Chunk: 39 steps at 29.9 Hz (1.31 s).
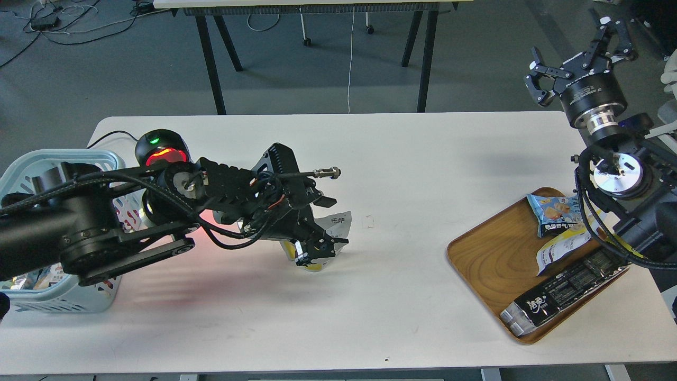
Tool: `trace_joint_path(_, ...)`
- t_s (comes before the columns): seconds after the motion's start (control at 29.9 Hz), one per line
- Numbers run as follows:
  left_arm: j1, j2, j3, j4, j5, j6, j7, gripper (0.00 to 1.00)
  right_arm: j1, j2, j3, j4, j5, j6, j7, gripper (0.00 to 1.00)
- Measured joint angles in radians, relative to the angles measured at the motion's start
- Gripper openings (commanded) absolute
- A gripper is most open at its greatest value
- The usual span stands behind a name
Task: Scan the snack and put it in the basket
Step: 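Reach the left gripper down to the chip bag on the table, then grasp the chip bag with the left gripper and lift it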
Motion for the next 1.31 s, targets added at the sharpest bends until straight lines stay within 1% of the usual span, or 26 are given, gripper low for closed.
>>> trace_joint_path(0.03,0.001,0.001,0.000,0.002,0.000,0.000,0.000,0.22,-0.001,0.000,0.000,0.000,0.000,0.000,0.000,0.99)
trace_joint_path(0.07,0.001,0.001,-0.001,0.002,0.000,0.000,0.000,0.18,-0.002,-0.001,0.000,0.000,0.000,0.000,0.000,0.99)
trace_joint_path(0.23,-0.002,0.008,-0.003,0.017,0.000,0.000,0.000,0.06,-0.004,-0.001,0.008,0.000,0.000,-0.001,0.000,0.99)
trace_joint_path(0.4,0.011,0.039,-0.001,0.017,0.000,0.000,-0.004,0.03,-0.004,-0.001,0.027,0.000,0.000,-0.001,0.000,0.99)
trace_joint_path(0.5,0.018,0.044,-0.001,0.013,0.000,0.000,-0.005,0.00,-0.005,-0.001,0.036,-0.003,0.000,-0.002,0.000,0.99)
trace_joint_path(0.74,0.012,0.060,-0.006,0.000,0.000,0.000,-0.012,0.00,-0.005,-0.004,0.040,-0.008,0.000,-0.004,0.000,0.99)
trace_joint_path(0.84,0.012,0.089,-0.018,-0.041,0.000,0.000,-0.038,0.00,-0.004,-0.019,0.040,-0.009,0.000,-0.005,0.000,0.99)
trace_joint_path(1.0,0.010,0.190,-0.070,-0.104,0.000,0.000,-0.096,0.00,-0.004,-0.043,0.040,-0.003,0.000,-0.005,0.000,0.99)
trace_joint_path(1.07,0.010,0.233,-0.095,-0.107,0.000,0.000,-0.117,0.00,-0.003,-0.049,0.040,0.000,0.000,-0.005,0.000,0.99)
trace_joint_path(1.2,0.012,0.324,-0.134,-0.105,0.000,0.000,-0.175,0.00,-0.003,-0.061,0.041,0.007,0.000,-0.005,0.000,0.99)
trace_joint_path(1.31,0.013,0.375,-0.155,-0.083,0.000,0.000,-0.202,0.00,-0.003,-0.069,0.041,0.019,0.000,-0.004,0.000,0.99)
